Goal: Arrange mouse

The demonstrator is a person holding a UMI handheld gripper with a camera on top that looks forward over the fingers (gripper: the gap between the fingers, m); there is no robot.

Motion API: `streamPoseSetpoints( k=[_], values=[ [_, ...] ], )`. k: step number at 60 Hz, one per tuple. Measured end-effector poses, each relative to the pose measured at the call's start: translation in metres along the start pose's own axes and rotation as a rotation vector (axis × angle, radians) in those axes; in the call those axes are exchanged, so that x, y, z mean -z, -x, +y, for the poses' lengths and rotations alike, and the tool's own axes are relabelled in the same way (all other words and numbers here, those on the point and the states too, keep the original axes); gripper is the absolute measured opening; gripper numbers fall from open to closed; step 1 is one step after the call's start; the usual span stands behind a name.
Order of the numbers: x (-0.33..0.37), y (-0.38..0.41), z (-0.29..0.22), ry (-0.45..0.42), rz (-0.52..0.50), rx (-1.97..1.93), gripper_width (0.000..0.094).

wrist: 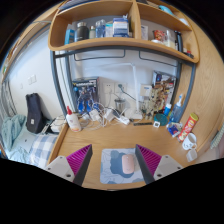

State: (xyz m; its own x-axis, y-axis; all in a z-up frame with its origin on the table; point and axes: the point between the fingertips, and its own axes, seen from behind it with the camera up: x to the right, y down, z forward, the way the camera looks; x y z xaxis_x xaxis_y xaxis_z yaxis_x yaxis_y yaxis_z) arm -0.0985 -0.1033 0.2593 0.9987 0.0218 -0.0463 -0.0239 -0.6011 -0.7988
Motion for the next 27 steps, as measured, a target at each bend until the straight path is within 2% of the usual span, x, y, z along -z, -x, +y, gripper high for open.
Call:
streamPoseSetpoints(
  k=[18,27],
  values=[
    [-0.018,-0.029,0.018,0.052,0.026,0.002,0.0866],
    [-0.017,-0.033,0.02,0.066,0.004,0.002,0.0856]
  ],
)
